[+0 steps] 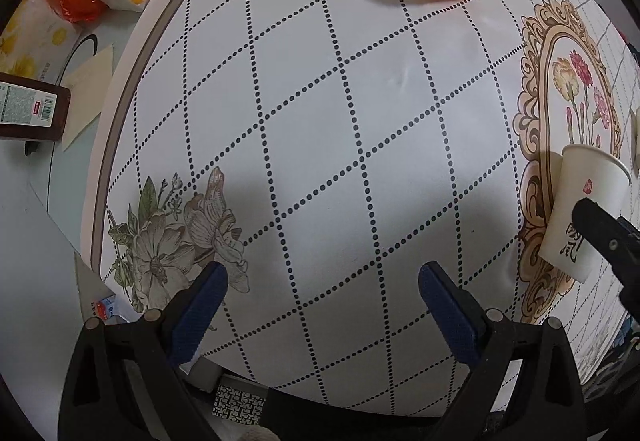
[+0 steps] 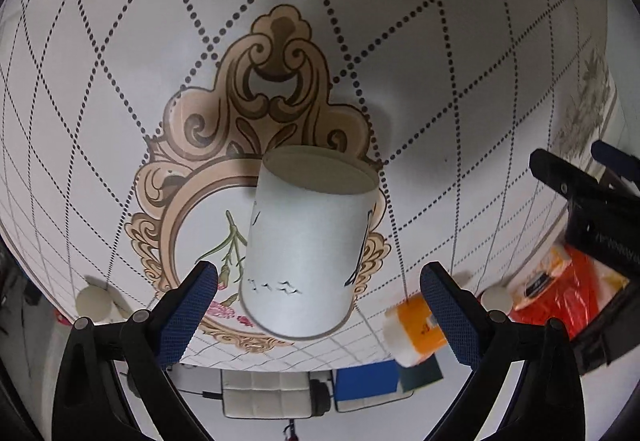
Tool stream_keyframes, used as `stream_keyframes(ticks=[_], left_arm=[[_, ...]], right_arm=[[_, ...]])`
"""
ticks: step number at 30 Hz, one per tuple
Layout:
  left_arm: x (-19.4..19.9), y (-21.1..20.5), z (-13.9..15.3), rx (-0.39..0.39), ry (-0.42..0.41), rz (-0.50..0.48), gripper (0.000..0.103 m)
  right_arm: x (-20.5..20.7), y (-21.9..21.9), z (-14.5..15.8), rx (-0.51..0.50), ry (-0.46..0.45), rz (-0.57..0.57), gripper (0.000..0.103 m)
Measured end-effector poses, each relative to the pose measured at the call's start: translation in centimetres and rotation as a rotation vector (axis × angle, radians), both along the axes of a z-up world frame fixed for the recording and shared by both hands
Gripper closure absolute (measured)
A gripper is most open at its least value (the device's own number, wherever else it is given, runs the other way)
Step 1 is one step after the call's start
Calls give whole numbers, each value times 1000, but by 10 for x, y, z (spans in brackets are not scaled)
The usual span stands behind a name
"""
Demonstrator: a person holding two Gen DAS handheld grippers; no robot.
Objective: Flip cup upside down
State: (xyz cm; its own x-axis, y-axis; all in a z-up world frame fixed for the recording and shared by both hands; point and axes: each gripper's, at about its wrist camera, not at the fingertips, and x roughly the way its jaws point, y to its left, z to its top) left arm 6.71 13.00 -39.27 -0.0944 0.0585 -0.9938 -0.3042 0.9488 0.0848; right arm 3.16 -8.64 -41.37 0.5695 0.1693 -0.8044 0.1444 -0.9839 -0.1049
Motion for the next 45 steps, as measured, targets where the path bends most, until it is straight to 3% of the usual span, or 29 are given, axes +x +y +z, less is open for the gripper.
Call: stream_keyframes(ticks=[13,19,22,30,38,45], left_arm=[[22,1,0,-7,5,14,5],[33,5,-2,-6,8,16,5],[36,4,-2,-4,7,14,5],[48,-1,-3,6,9,4,5],[49,5,-4,13,4,-24,5],[62,3,2,19,-9,-61,5]], right_arm=[[31,-9,-8,-40,21,46,4],[28,6,-23,-45,22,41,16],[32,7,-26,-39,26,23,33],[32,20,-26,-7,47,-39,36],[46,57,-21,66,53,-240,37],[73,91,-16,109,78,-637,37]])
